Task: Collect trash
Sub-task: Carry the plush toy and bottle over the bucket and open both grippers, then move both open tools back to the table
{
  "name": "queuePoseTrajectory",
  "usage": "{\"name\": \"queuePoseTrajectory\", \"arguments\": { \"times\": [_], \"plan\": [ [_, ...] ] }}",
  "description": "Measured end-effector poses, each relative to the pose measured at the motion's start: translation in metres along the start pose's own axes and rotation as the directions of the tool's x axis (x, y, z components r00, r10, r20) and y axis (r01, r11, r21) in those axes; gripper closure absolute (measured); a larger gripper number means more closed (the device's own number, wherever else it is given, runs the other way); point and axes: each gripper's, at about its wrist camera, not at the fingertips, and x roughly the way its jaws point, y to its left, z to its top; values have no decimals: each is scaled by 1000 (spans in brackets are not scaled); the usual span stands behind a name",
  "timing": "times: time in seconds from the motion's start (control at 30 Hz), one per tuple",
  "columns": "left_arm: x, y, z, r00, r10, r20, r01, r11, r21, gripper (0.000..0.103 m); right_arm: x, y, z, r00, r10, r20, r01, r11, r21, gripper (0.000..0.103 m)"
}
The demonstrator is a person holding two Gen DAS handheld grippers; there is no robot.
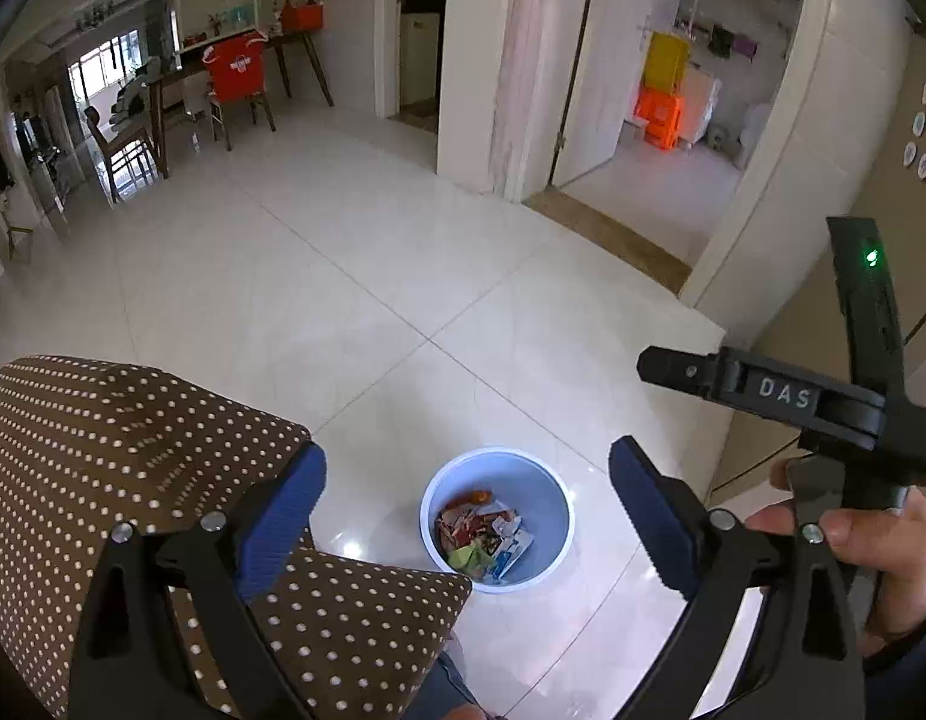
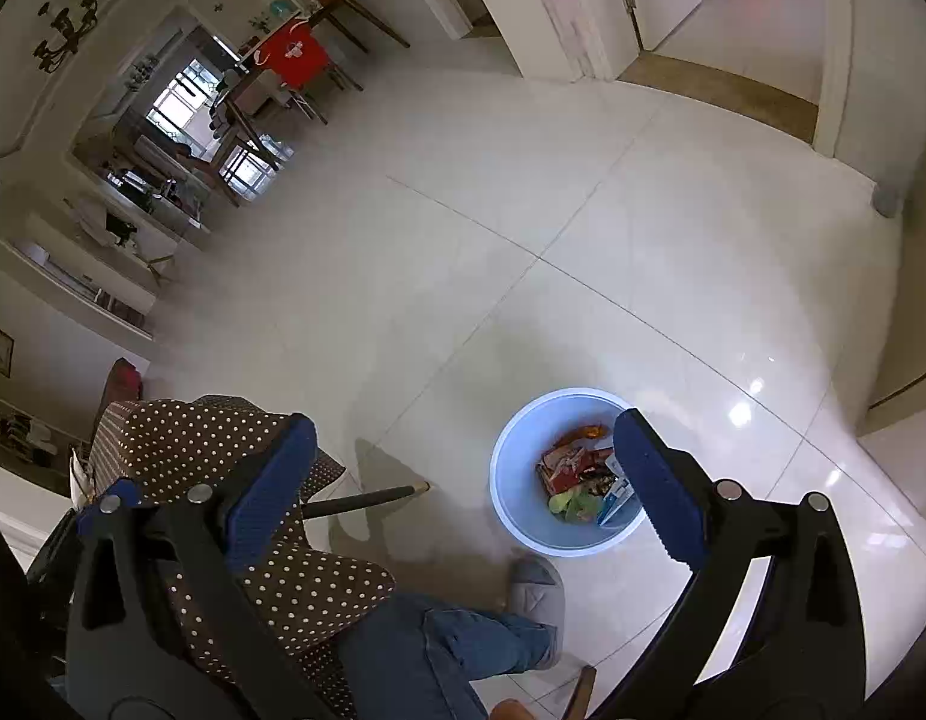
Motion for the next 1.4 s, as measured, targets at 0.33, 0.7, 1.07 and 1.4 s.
{"name": "queuePoseTrajectory", "arguments": {
  "times": [0.33,0.7,1.07,1.4],
  "plan": [
    [-53,15,-1,994,4,110,-1,1000,-26,10,-24,51,5,998,36,54,-31,996,-87,6],
    [-120,71,-18,973,86,214,-63,992,-113,10,-34,137,-3,991,114,69,-96,969,-227,6],
    [-169,168,-65,948,220,230,-145,942,-303,9,-5,245,-44,982,189,-27,-184,898,-400,6],
    [-206,259,-128,917,352,187,-231,852,-471,9,35,355,-107,958,226,-174,-285,762,-581,6]
  ]
}}
